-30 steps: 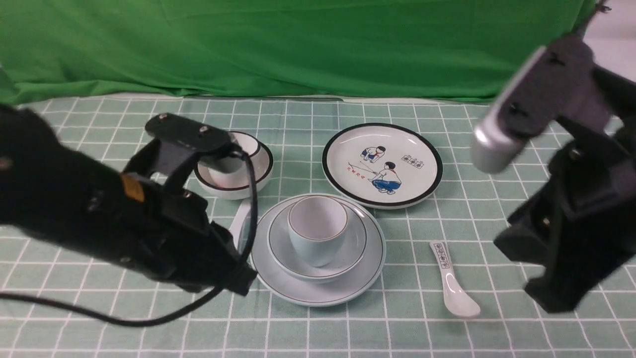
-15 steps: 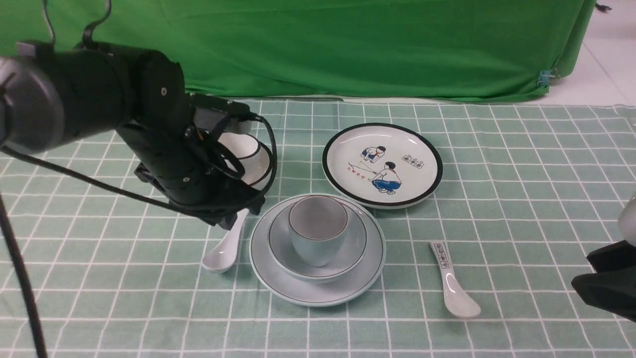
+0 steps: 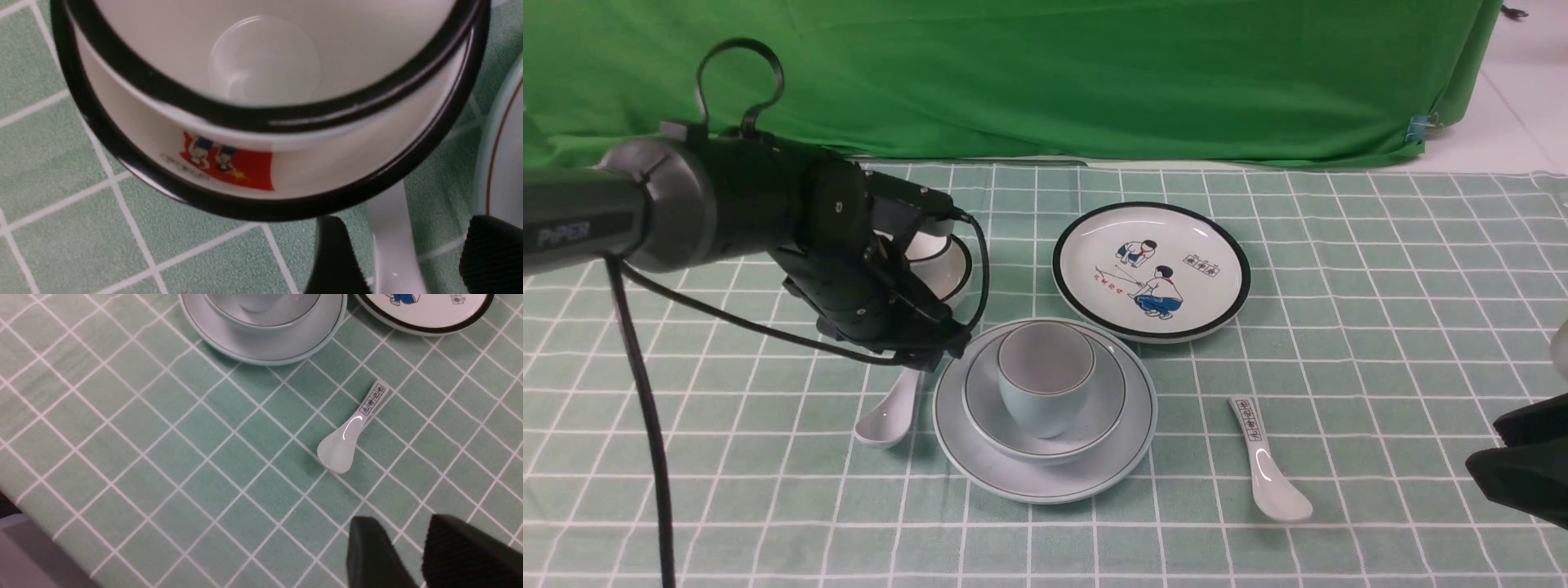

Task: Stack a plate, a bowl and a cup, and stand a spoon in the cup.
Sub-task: Use the left arm to grab a blue soup spoon

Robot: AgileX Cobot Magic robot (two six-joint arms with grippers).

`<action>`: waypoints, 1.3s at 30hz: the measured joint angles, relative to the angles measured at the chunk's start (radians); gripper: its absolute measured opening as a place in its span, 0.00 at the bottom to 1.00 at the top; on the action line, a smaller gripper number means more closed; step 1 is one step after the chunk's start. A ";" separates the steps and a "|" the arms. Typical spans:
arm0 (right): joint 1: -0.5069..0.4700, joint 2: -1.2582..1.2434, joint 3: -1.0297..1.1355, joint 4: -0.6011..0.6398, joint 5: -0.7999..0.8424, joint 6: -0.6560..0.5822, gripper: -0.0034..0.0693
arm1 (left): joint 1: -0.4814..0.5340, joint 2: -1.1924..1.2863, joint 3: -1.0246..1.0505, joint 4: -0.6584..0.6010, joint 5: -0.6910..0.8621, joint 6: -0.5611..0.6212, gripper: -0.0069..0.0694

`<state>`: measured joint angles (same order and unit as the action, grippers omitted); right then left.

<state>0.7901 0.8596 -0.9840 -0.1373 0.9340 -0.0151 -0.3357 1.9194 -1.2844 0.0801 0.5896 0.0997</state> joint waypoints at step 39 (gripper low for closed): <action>0.000 0.000 0.000 -0.001 0.034 0.007 0.37 | 0.006 -0.236 0.083 -0.103 0.177 0.009 0.24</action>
<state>0.7901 0.8596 -0.9840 -0.1381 0.9679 -0.0077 -0.3293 1.6831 -1.2019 -0.0230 0.7661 0.1089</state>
